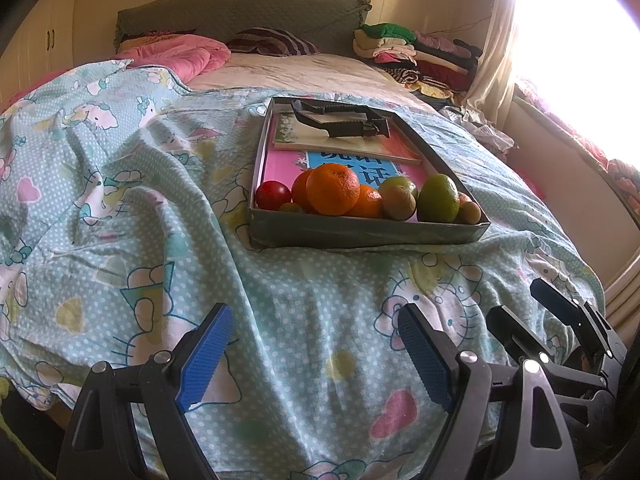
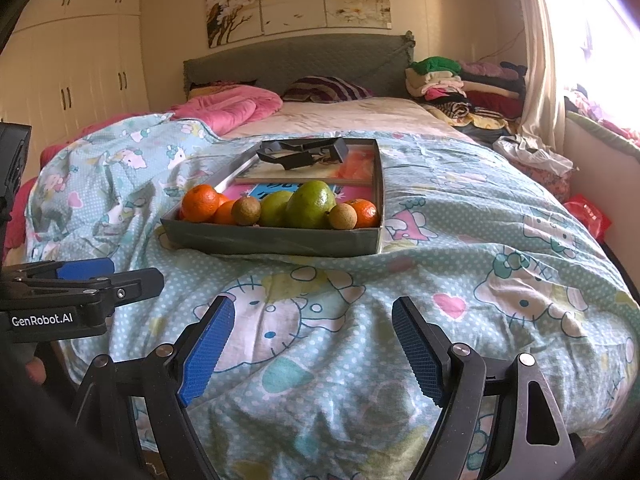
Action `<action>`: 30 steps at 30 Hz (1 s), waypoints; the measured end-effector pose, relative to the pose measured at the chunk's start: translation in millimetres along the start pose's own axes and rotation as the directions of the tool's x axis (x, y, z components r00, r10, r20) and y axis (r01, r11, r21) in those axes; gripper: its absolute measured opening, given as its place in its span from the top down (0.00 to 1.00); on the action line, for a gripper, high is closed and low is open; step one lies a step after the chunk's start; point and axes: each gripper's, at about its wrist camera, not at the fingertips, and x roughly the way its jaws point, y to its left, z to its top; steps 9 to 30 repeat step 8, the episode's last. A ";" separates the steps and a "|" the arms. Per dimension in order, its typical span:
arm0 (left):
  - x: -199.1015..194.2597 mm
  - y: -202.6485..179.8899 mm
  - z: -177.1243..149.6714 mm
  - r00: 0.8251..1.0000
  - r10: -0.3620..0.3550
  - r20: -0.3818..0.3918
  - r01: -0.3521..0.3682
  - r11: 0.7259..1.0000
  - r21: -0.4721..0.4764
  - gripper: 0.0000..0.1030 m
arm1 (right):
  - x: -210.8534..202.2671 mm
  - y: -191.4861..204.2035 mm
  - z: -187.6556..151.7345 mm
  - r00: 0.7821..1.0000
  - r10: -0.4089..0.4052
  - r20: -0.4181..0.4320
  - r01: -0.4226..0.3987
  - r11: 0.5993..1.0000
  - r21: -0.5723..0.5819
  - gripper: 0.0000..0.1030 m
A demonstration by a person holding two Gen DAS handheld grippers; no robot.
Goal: Organize fruits
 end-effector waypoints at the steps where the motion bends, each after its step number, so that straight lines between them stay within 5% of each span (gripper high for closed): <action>1: 0.0 -0.2 0.0 1.000 -0.001 0.000 0.001 1.000 0.000 0.18 | 0.0 0.0 0.0 1.000 0.000 0.000 0.000 1.000 0.001 0.20; 30: -0.1 6.6 3.8 1.000 0.013 0.014 -0.013 1.000 -0.004 0.18 | 0.9 -14.5 10.4 0.999 -0.033 0.015 0.032 0.999 0.023 0.20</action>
